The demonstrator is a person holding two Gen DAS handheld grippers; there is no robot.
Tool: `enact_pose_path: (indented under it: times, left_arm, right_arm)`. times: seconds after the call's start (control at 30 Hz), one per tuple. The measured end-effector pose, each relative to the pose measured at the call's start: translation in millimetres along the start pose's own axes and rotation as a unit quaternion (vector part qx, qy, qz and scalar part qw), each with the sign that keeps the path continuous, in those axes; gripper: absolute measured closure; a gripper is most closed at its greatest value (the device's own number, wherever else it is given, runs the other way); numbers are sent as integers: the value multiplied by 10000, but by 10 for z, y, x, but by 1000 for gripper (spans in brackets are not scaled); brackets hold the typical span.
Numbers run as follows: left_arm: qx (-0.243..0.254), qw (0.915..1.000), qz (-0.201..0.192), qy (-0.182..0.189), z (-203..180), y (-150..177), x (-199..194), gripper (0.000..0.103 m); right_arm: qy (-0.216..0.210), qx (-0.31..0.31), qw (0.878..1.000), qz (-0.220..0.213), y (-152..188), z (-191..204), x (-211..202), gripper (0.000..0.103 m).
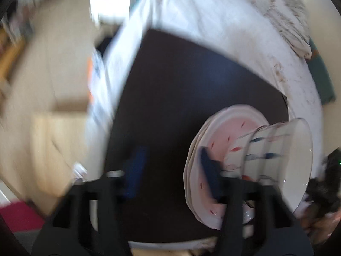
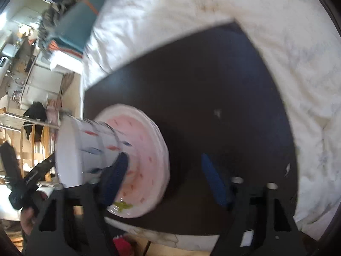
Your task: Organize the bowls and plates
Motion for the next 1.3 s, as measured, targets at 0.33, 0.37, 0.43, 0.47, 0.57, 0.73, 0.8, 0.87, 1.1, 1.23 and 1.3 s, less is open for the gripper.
enact_pose_path:
  times: [0.33, 0.37, 0.43, 0.47, 0.57, 0.73, 0.8, 0.87, 1.1, 1.23, 1.3]
  left_arm:
    - [-624, 9966, 286, 459, 114, -110, 149, 83]
    - [-638, 9964, 233, 513, 122, -117, 119, 83]
    - [-571, 9968, 183, 528, 82, -106, 69, 82]
    - [-557, 9970, 190, 498, 71, -105, 77, 82]
    - [-845, 9933, 356, 701, 147, -133, 122, 82]
    - [-803, 9898, 394, 1107, 86, -162, 42, 80]
    - [-628, 9896, 628, 1134, -10, -109, 122, 80]
    - [-412, 9934, 706, 799, -55, -42, 212, 80]
    - [-419, 9899, 1098, 793, -88, 35, 487, 74]
    - [-405, 9898, 1098, 812, -87, 52, 516, 74]
    - [-277, 9911, 1058, 753, -111, 61, 503, 74]
  right_arm:
    - [-518, 2, 9969, 594, 22, -13, 606, 67]
    - [-535, 10, 9968, 598, 19, -12, 612, 67]
    - [-565, 28, 9967, 585, 10, -21, 626, 67]
    - [-591, 46, 9965, 584, 12, -26, 634, 67]
    - [-617, 47, 9966, 552, 11, -46, 625, 67]
    - [-625, 90, 9968, 493, -23, -48, 626, 67]
    - [-652, 115, 9966, 496, -71, -27, 657, 67]
    - [-674, 127, 9964, 502, -123, -12, 698, 67]
    - [-780, 162, 9957, 474, -129, 38, 762, 67]
    - [-996, 130, 9937, 495, -72, 49, 811, 70]
    - [-1005, 170, 9933, 541, -98, 40, 813, 70]
Point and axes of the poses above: each gripper's, at about its wrist camera, not at the fingertips, and x roughly the way its jaws point, z to its left, y to its underside, the point moved 2 cm from there along x, roughly the way its jaws point, and after that the axes turned 11 degrees about -x, right-handed, at the moved point
